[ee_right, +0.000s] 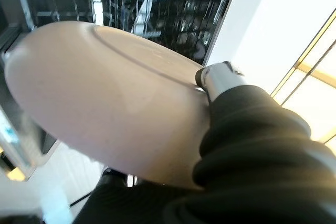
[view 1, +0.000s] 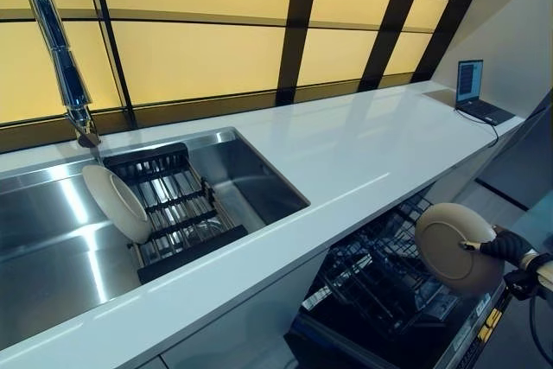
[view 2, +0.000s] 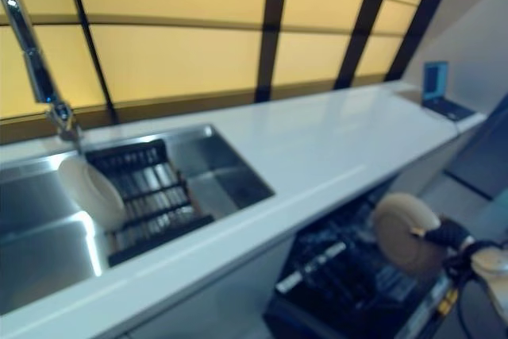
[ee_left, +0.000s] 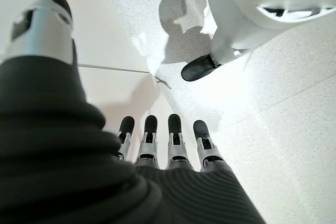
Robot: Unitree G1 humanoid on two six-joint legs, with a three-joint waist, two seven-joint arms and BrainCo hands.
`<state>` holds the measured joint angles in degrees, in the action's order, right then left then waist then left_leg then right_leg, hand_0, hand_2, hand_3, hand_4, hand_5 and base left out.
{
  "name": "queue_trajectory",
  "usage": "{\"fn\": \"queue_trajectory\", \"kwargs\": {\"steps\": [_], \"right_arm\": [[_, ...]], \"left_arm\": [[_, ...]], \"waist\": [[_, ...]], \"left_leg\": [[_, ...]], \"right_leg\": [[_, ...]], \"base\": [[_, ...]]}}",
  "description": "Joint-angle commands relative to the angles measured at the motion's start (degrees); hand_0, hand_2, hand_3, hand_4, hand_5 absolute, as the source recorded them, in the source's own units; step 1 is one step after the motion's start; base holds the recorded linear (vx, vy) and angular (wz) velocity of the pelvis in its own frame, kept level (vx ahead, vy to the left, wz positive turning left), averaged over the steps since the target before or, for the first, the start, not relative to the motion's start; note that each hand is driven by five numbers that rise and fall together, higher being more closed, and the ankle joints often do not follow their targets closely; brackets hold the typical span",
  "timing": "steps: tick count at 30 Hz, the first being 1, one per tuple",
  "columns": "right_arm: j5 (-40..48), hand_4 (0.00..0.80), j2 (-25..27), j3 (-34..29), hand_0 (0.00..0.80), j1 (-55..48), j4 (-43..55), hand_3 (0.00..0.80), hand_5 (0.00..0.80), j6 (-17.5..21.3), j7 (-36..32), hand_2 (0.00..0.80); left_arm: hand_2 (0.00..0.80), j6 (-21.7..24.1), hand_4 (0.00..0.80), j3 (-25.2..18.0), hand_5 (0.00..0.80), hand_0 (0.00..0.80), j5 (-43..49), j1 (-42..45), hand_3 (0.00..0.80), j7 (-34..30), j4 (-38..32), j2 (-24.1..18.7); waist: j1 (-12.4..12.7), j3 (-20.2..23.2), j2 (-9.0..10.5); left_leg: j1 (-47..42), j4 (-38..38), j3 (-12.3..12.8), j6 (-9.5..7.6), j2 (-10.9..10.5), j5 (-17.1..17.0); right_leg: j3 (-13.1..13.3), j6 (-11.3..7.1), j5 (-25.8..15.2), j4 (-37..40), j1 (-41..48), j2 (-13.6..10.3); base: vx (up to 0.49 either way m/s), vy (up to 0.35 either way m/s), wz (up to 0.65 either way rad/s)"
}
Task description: Take plates into dishwasher
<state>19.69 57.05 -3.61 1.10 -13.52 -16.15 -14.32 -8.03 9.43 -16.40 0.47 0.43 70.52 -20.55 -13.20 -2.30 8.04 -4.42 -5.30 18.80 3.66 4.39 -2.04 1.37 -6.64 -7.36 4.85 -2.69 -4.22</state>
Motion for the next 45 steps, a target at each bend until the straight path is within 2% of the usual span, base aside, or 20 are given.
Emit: {"fn": "queue_trajectory", "kwargs": {"steps": [1,8,23,31,45], "right_arm": [[-1.21,0.8,-0.48,-0.03,0.8,3.82,2.58,0.8,0.8,3.7,1.51,0.8],[-3.55,0.8,-3.87,2.09,0.8,3.24,3.58,0.8,0.8,5.1,2.73,0.8],[-7.4,0.8,-7.6,8.31,0.8,6.51,0.44,0.8,0.8,4.98,5.27,0.8],[-14.52,0.8,-11.61,13.28,0.8,8.53,-4.14,0.8,0.8,7.14,7.9,0.8],[-18.75,0.8,-16.76,20.05,0.8,15.04,-16.07,0.8,0.8,5.89,12.38,0.8]], "left_arm": [[0.0,1.19,0.0,-2.27,0.0,0.0,3.58,-0.93,0.0,0.0,1.41,0.13],[0.0,1.29,0.0,-1.84,0.0,0.0,3.99,-0.77,0.0,-0.06,0.99,0.69],[0.0,2.21,0.0,-0.85,0.0,0.0,2.78,-0.45,0.0,-0.18,-0.76,1.3],[0.0,1.83,0.0,-0.23,0.0,0.0,3.09,-0.44,0.0,-0.29,-1.46,1.84],[0.0,1.29,0.0,1.64,0.0,0.0,3.85,-0.62,0.0,-0.86,-3.5,2.03]], "waist": [[1.28,-1.72,-0.7],[1.63,-1.79,-1.19],[3.4,-2.18,-2.37],[4.77,-1.79,-3.24],[7.72,-1.92,-4.87]], "left_leg": [[-3.08,0.3,-1.7,-3.19,-1.11,5.42],[-2.93,0.3,-1.88,-3.15,-1.25,5.34],[-2.11,0.3,-2.88,-2.95,-1.74,5.06],[-1.83,0.3,-3.86,-2.65,-2.21,4.99],[-0.74,0.3,-5.95,-2.46,-2.92,4.57]], "right_leg": [[0.09,-5.01,-3.21,-1.02,-1.96,0.01],[-0.22,-5.09,-3.11,-0.99,-2.05,-0.14],[-1.21,-4.87,-2.51,-0.62,-1.5,-0.67],[-2.09,-4.72,-2.07,-0.19,-0.64,-1.25],[-3.86,-4.32,-1.23,0.14,0.33,-2.67]], "base": [[0.0,0.0,0.0],[0.0,0.0,0.0],[0.0,0.0,0.0],[0.004,0.006,0.05],[0.0,-0.003,0.09]]}}
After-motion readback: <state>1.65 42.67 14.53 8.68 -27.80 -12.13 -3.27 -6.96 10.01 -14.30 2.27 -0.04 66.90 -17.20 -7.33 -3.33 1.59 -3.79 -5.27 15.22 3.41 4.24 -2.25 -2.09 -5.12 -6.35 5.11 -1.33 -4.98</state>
